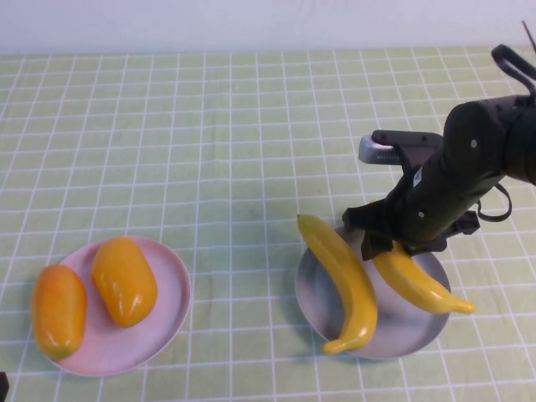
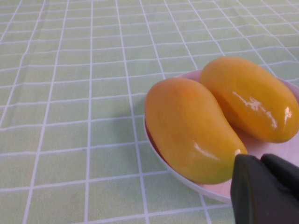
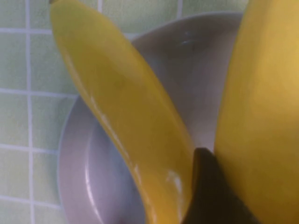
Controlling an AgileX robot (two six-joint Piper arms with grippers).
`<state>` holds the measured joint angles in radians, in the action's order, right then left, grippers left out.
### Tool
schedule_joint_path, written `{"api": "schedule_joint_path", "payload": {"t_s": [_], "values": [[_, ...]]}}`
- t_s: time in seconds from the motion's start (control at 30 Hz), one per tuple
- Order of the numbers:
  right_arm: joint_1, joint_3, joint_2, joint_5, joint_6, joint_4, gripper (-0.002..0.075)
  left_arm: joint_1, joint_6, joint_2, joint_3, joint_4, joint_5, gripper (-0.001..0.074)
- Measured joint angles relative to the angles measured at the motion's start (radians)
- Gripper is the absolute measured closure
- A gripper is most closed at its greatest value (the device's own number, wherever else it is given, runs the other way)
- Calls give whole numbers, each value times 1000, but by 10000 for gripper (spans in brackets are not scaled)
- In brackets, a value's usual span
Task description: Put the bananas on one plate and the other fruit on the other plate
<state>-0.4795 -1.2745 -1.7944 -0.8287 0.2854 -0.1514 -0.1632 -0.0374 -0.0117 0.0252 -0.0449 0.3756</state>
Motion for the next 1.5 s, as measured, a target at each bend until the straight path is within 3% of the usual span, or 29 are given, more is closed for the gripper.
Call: {"api": "schedule_joint_path", "payload": {"t_s": [0.3, 0.53, 0.73, 0.93, 1.1, 1.17, 1.27, 1.5], "values": [[0, 0, -26, 14, 0, -2, 407, 0, 0, 0, 0, 0, 0, 738], [0, 0, -31, 12, 0, -4, 130, 0, 0, 0, 0, 0, 0, 738], [1, 0, 19, -1, 0, -4, 111, 0, 0, 0, 0, 0, 0, 738], [-31, 1, 203, -14, 0, 8, 253, 0, 0, 0, 0, 0, 0, 738], [-46, 1, 368, -90, -41, 4, 582, 0, 0, 0, 0, 0, 0, 738], [-46, 1, 409, -131, -65, 6, 666, 0, 0, 0, 0, 0, 0, 738], [-46, 13, 462, -193, -111, 6, 720, 0, 0, 0, 0, 0, 0, 738], [-46, 180, 663, -174, -149, 12, 739, 0, 0, 0, 0, 0, 0, 738]]}}
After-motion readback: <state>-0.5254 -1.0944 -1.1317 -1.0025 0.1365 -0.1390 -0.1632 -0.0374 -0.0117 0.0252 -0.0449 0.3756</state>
